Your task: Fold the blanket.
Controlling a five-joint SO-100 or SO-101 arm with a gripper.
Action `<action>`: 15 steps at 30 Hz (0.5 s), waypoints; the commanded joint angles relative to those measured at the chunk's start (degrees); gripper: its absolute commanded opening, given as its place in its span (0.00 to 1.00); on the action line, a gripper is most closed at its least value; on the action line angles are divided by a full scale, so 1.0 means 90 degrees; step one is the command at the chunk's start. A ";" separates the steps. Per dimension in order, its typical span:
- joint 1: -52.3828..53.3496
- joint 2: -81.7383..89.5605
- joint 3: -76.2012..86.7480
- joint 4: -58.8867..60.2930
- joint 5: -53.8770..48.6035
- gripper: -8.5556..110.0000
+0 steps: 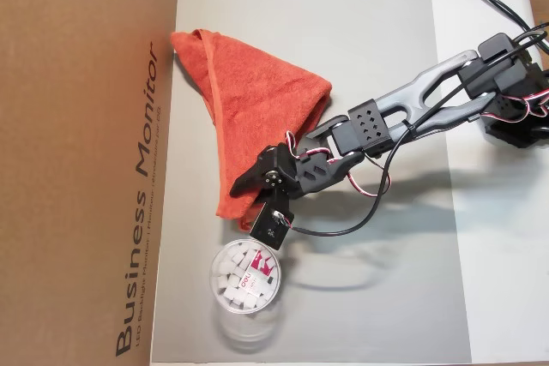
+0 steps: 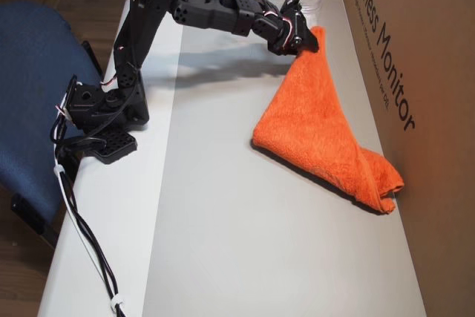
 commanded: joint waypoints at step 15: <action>-0.0029 0.0342 -0.0225 -0.0010 0.0020 0.18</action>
